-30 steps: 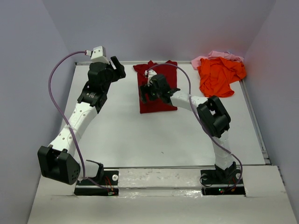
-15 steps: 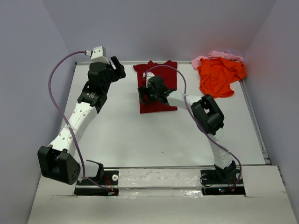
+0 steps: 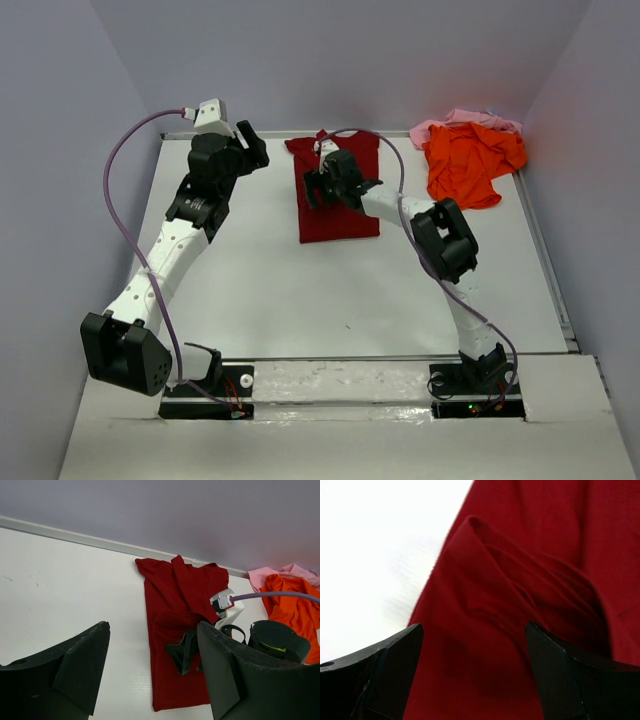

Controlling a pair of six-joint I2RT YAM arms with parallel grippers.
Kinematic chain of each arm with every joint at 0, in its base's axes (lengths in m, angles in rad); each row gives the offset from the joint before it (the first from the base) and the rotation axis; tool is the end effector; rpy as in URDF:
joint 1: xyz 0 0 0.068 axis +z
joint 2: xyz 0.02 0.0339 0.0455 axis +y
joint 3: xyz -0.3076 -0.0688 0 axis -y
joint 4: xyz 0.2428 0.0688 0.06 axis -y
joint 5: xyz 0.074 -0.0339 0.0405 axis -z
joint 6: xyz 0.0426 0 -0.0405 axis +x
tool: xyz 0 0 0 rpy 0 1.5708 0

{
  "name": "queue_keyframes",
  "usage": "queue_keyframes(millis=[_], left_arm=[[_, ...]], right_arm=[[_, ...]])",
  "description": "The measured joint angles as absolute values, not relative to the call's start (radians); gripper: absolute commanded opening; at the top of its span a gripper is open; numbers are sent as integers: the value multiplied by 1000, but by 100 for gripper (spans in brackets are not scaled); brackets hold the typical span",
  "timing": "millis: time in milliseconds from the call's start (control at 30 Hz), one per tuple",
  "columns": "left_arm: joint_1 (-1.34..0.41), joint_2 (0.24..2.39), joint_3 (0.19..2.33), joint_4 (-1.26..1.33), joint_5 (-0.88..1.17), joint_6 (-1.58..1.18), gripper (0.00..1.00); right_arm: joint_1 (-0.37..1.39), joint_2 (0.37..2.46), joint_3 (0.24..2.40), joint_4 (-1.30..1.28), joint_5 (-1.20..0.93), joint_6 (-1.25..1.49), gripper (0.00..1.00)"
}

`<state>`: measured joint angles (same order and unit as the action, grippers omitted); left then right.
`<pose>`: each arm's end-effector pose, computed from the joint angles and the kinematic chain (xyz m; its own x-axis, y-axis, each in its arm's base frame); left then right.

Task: Fold and stack the t-shirts
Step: Fold the tshirt

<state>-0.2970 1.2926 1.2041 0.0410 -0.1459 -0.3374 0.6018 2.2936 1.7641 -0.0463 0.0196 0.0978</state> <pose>0.2874 -0.0815 0.4421 -0.0927 -0.3141 -0.9448 0.1272 0.9374 -0.3241 0.4630 0.3170 0.2098 -0.5006 -0.2254 -0.8358 -0.5060 0.8596 0.0713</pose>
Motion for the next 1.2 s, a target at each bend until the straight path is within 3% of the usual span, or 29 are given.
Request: queue_keyframes(millis=[400, 967, 1200], left_arm=[[-297, 1293, 1204, 41, -146, -337, 80], [-297, 1293, 1203, 45, -134, -338, 80], [-297, 1293, 1202, 53, -118, -338, 80]], right_arm=[[527, 2410, 1931, -116, 20, 93, 88], [505, 2551, 2191, -156, 57, -41, 96], [504, 2562, 2194, -142, 62, -83, 97]])
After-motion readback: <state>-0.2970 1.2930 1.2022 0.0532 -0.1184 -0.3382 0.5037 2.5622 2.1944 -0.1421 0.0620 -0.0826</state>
